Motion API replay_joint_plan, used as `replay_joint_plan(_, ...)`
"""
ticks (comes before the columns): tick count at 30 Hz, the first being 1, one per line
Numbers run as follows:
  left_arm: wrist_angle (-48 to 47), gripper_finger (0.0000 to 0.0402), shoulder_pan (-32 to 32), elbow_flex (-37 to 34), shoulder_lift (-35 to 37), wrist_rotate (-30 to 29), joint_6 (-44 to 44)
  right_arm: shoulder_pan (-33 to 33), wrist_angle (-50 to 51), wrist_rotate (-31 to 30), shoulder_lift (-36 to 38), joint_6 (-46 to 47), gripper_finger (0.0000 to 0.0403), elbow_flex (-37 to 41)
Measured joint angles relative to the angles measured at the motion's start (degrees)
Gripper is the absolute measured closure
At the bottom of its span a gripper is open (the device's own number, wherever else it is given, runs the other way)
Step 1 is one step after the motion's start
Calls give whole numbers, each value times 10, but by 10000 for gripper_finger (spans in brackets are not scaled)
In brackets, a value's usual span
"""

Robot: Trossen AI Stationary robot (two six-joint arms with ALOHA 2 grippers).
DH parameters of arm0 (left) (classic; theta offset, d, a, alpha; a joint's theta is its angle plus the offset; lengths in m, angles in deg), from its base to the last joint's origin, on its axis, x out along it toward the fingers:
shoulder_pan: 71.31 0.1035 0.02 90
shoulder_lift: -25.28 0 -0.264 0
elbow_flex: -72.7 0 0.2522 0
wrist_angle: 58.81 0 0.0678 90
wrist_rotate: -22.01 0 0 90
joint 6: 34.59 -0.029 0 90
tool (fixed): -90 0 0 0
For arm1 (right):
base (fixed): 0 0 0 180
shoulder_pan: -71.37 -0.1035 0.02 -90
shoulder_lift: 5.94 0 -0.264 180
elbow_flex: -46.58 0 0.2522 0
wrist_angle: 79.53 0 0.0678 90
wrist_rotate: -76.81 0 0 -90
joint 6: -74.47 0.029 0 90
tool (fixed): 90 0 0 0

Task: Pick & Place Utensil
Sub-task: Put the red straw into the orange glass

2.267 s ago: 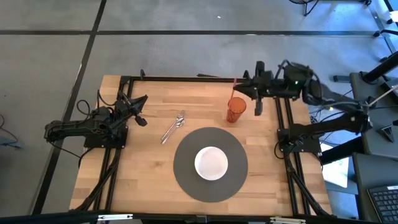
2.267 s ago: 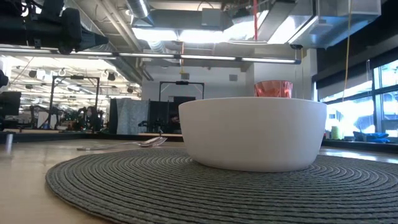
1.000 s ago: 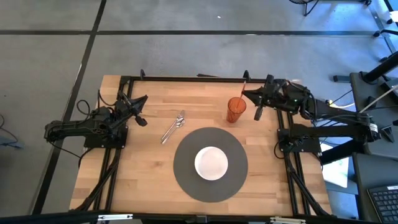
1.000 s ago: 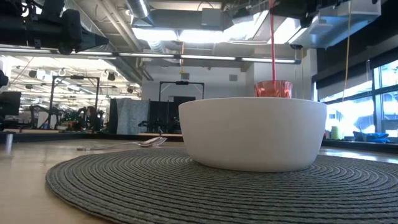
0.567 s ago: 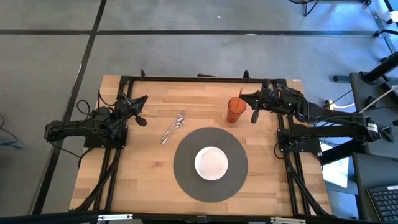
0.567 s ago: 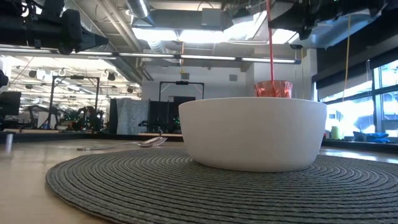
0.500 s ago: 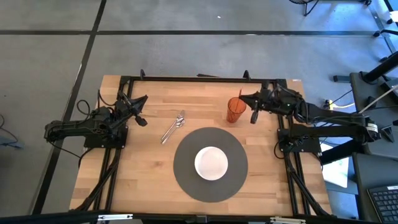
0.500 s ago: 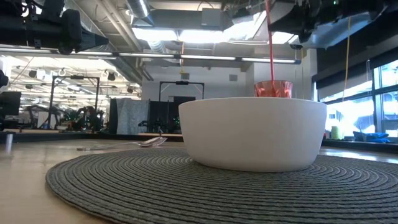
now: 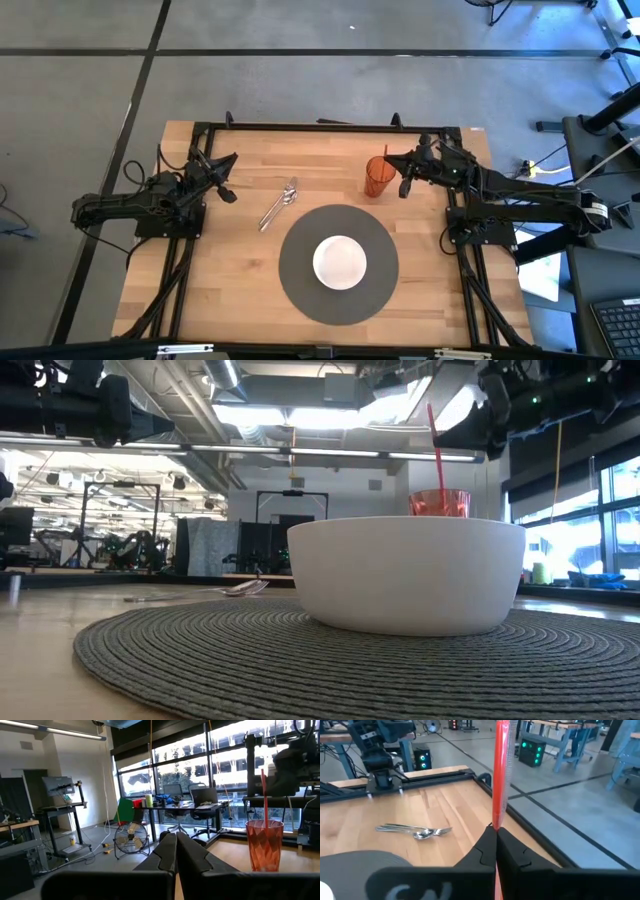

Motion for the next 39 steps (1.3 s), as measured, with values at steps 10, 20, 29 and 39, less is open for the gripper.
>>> replay_joint_plan(10, 0, 396, 0, 0, 0, 0, 3, 13, -52, 0, 0, 17, 403, 54)
replay_joint_plan(20, -3, 397, 0, 0, 0, 0, 4, 13, -63, 16, -39, 34, 402, 54)
replay_joint_plan(29, -4, 399, 0, 0, 0, 0, 4, 13, -83, 16, -75, 35, 386, 54)
replay_joint_plan(39, -5, 397, 0, 0, 0, 0, 4, 13, -93, 16, -73, 34, 317, 54)
